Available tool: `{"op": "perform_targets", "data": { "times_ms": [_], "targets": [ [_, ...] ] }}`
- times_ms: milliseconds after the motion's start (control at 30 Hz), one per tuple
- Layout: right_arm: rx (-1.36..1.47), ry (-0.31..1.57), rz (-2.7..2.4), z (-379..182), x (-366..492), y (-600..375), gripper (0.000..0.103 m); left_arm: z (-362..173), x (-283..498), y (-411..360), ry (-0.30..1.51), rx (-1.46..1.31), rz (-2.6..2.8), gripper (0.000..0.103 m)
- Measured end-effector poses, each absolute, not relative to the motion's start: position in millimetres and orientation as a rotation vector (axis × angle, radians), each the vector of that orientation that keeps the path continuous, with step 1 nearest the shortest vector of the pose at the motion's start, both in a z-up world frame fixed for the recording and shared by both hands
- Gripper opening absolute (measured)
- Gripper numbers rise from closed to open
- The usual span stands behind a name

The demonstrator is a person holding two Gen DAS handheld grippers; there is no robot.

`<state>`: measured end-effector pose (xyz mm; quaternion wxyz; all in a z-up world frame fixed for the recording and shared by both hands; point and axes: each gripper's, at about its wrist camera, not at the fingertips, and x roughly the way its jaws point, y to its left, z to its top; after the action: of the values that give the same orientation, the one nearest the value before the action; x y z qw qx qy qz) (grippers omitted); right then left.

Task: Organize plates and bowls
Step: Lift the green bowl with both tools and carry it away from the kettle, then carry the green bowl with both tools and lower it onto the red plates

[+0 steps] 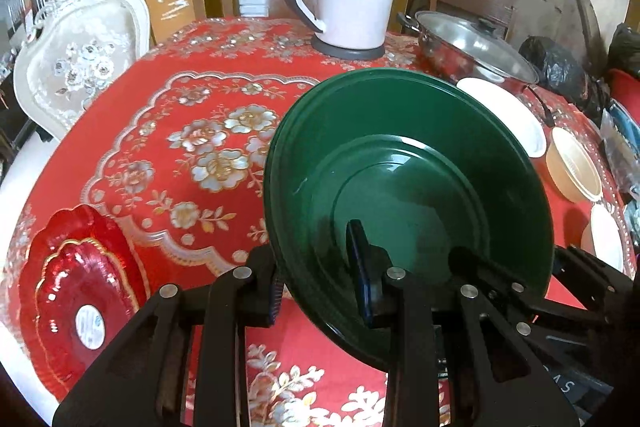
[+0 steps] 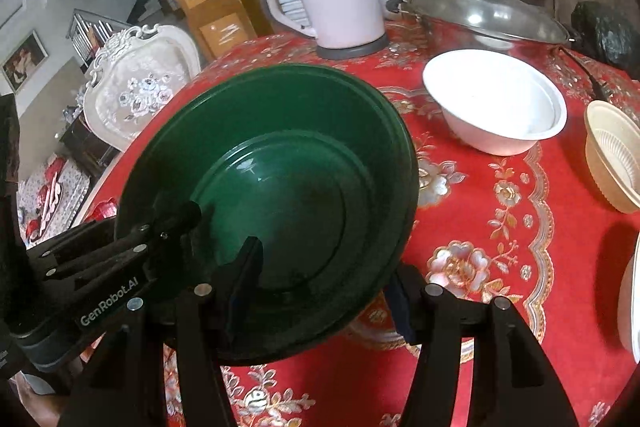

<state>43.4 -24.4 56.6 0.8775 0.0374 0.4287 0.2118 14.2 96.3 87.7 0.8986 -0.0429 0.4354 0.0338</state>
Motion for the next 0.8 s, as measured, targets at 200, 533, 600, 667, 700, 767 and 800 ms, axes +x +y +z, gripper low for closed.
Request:
{"op": "perform_targets", "data": {
  "times_ms": [200,533,600,667,700,767,800],
  "targets": [
    [0.055,0.87,0.466,64.3,31.4,-17.1,0.059,91.2,-5.1,107.7,0.878,-0.102,0.098,0.028],
    [-0.006,0.847,0.544,73.1,20.1,21.9,0.059,103.1,-42.3,148.2,0.821,-0.145,0.17,0.028],
    [-0.02,0.843,0.571,75.3,18.0,32.8,0.059,106.1,-49.8,157.6,0.803,-0.146,0.196,0.028],
    [-0.035,0.842,0.591,76.0,16.4,43.4,0.059,108.2,-57.9,168.1,0.787,-0.147,0.225,0.028],
    [-0.049,0.84,0.607,76.7,15.8,52.4,0.059,108.8,-61.1,173.8,0.782,-0.151,0.237,0.028],
    [-0.069,0.837,0.629,77.3,15.1,65.8,0.059,110.0,-67.5,186.0,0.775,-0.162,0.261,0.028],
    [-0.08,0.835,0.64,77.7,14.3,73.1,0.059,110.2,-70.9,192.6,0.771,-0.169,0.274,0.028]
  ]
}}
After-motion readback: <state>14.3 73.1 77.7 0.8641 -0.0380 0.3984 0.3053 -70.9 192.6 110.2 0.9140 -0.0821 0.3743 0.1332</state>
